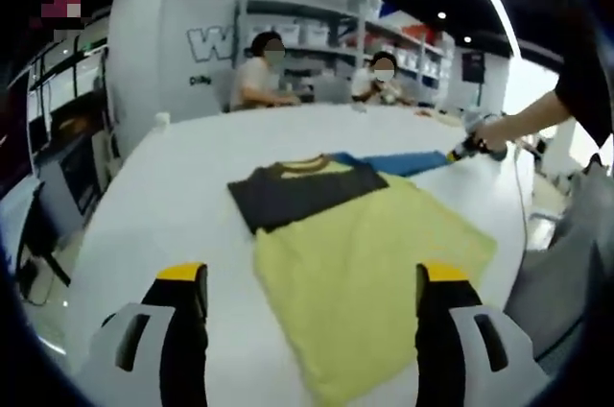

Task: Fold the garment on the visible template until the final outline fits inside the template.

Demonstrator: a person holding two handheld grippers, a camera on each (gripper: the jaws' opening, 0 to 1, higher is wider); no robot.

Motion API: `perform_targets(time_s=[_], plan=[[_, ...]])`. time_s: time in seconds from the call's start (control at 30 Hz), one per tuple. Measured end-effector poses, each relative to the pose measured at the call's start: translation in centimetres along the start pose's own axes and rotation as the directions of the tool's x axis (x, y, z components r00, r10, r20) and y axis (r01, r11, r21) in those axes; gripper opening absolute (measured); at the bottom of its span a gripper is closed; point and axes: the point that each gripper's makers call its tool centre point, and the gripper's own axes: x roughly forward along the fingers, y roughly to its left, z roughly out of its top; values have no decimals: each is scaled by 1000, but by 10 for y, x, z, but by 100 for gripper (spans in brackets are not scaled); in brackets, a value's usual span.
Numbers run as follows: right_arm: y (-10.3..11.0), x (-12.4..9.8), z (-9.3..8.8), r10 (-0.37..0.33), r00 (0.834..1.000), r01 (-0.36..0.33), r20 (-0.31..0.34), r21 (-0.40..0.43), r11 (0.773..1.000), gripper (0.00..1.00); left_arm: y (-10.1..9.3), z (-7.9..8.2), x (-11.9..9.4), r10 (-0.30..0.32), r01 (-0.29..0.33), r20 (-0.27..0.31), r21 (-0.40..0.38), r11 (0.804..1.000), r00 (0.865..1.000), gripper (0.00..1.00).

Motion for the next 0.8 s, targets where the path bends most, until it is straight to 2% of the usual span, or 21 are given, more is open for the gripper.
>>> perform_targets(time_s=[0.07,0.17,0.23,0.33,0.37,0.43,0.57,0.8], plan=[[0,-3,-3,-6,1000,6,1,14,1000,16,-3,4,1,4,-4,6,4,1000,1000,78],[3,-4,-4,16,1000,-17,-22,-38,999,2,-2,7,1,10,-10,20,-12,1000,1000,79],[7,-7,-4,35,999,-35,-26,-18,999,0,-2,5,1,9,-9,8,-17,1000,1000,78],[0,-11,4,11,1000,-13,26,57,998,0,-2,5,-1,15,-15,3,-15,1000,1000,77],[0,-14,7,13,999,-18,46,115,993,0,-3,5,-1,15,-15,3,-16,1000,1000,77],[0,-23,4,14,999,-22,53,155,988,0,-4,7,-3,15,-15,6,-16,1000,1000,77],[0,-35,6,21,997,-31,70,153,988,0,-5,11,-8,18,-18,11,1,1000,1000,76],[-4,-69,25,41,986,-71,159,186,980,0,-7,9,-10,15,-14,15,-17,1000,1000,75]])
